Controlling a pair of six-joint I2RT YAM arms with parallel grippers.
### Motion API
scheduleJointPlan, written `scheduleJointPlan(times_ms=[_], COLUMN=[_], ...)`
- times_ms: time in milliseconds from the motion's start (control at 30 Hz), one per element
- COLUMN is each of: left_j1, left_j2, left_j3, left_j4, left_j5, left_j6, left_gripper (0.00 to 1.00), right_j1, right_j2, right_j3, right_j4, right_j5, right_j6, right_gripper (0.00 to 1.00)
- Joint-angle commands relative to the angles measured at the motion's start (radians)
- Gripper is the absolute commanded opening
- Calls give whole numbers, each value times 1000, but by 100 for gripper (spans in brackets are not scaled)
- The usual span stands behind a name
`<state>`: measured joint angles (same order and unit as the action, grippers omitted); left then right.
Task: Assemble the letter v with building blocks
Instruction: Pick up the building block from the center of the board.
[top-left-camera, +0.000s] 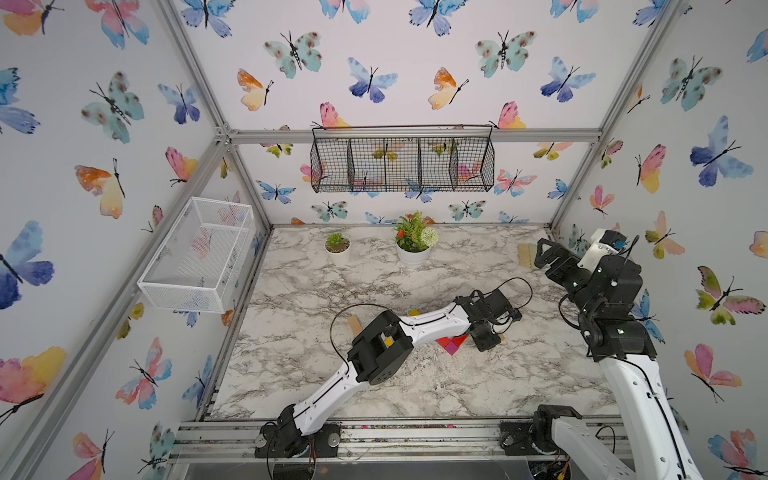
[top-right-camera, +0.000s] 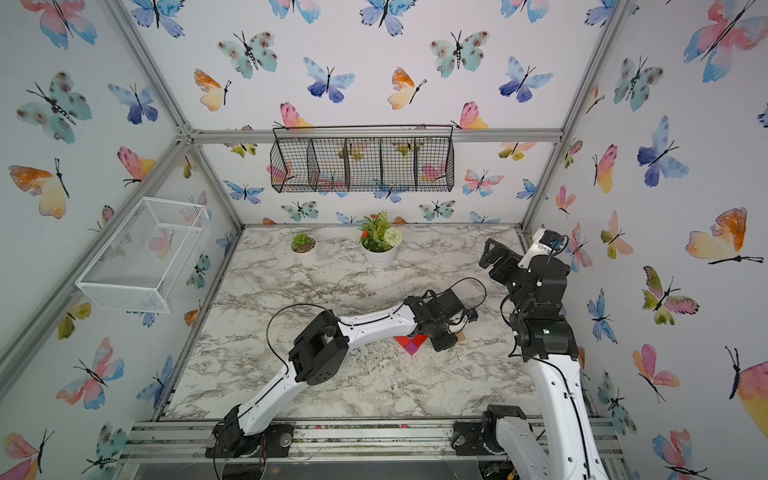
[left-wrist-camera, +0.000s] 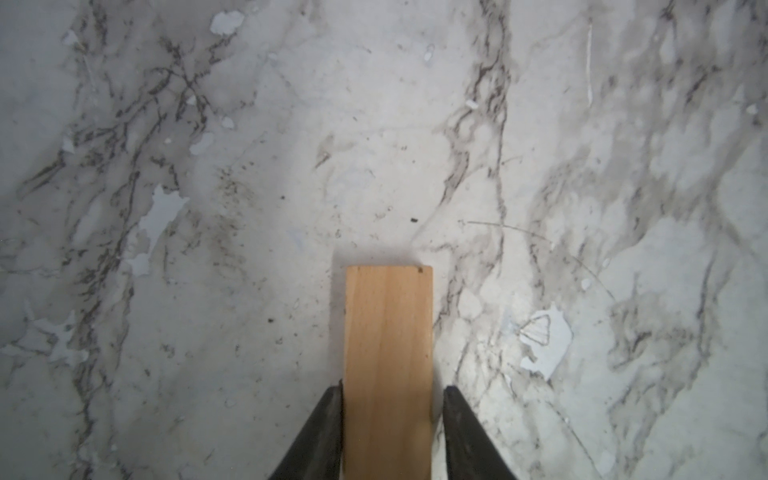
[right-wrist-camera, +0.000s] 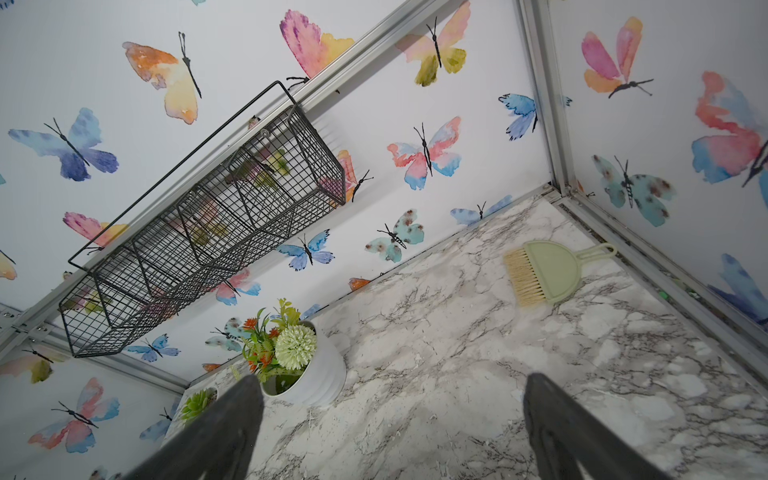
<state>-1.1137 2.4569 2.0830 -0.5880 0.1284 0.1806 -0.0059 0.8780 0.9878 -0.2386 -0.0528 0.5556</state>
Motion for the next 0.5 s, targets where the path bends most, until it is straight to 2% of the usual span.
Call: scheduleJointPlan(times_ms=[0, 267, 467], left_j1=[9, 11, 12], left_j2=[-6, -9, -1], left_j3=[-12, -16, -16], left_j4=[15, 14, 1], left_j5=[3, -2, -16], left_j6=[-12, -13, -12], left_gripper=[39, 36, 37], right_j1=[-3, -3, -3], right_j2=[-5, -3, -3], right_j3=[-13, -16, -15], right_j4=[21, 23, 22], right_j5=[4, 1, 2], right_j6=[-16, -17, -18], right_gripper=[99, 99, 99])
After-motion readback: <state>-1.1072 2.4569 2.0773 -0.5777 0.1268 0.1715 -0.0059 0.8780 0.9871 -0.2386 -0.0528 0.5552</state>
